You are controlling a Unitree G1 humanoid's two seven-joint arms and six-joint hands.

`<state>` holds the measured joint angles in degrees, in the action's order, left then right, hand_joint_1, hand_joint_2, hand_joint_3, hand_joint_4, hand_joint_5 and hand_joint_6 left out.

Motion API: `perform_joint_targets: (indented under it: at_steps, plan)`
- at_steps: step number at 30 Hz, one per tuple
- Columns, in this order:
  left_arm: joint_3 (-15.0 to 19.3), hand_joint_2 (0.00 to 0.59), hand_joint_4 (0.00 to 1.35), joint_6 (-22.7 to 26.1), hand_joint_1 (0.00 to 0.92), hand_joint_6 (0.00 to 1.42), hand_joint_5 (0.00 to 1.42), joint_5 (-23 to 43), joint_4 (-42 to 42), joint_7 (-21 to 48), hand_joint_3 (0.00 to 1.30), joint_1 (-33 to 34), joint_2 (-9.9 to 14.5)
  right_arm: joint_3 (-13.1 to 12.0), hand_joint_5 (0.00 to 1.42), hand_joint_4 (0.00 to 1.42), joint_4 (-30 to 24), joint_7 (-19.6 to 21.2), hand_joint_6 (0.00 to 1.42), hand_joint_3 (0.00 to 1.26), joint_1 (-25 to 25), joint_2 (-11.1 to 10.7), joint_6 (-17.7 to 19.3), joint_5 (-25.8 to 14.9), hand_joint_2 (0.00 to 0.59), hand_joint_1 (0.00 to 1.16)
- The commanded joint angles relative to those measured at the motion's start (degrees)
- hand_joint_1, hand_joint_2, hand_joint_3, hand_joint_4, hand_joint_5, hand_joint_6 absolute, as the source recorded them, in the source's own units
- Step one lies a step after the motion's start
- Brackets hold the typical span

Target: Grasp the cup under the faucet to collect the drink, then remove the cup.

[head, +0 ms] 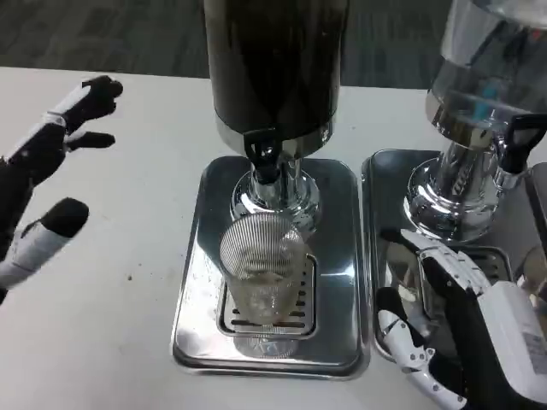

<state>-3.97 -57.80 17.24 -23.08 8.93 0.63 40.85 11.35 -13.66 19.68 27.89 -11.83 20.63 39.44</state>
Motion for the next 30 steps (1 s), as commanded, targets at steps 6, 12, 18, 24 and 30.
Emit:
perform_joint_targets:
  at_steps: [6, 12, 18, 24, 30]
  plan:
    - [7.1, 0.095, 0.22, 26.3, 0.000, 0.35, 0.24, 26.1, 4.6, 33.1, 0.32, 6.9, -2.5, 0.4, 0.17, 0.21, 1.7, 1.2, 0.11, 0.24, -0.8, 0.6, 0.7, -0.4, 0.430, 0.32]
    - [10.2, 0.088, 0.19, 42.0, 0.000, 0.33, 0.22, 28.5, 6.5, 43.0, 0.31, 10.5, -3.1, 0.5, 0.17, 0.21, 2.9, 1.8, 0.11, 0.24, -1.6, 1.0, 1.0, -0.5, 0.430, 0.32]
    - [12.3, 0.064, 0.14, 55.1, 0.000, 0.28, 0.17, 28.2, 6.8, 50.8, 0.26, 14.3, -3.7, 0.4, 0.17, 0.21, 4.4, 2.8, 0.10, 0.24, -2.1, 1.5, 1.2, -0.9, 0.430, 0.32]
    - [13.9, 0.053, 0.11, 62.1, 0.000, 0.24, 0.14, 26.9, 6.5, 54.2, 0.23, 17.2, -4.4, 0.8, 0.17, 0.21, 5.3, 3.6, 0.10, 0.24, -2.2, 2.1, 1.5, -0.5, 0.430, 0.32]
    - [14.6, 0.062, 0.09, 65.5, 0.000, 0.22, 0.12, 24.8, 5.4, 55.9, 0.22, 19.9, -5.2, 1.5, 0.17, 0.21, 5.9, 4.6, 0.10, 0.24, -2.3, 2.6, 1.4, -0.3, 0.430, 0.32]
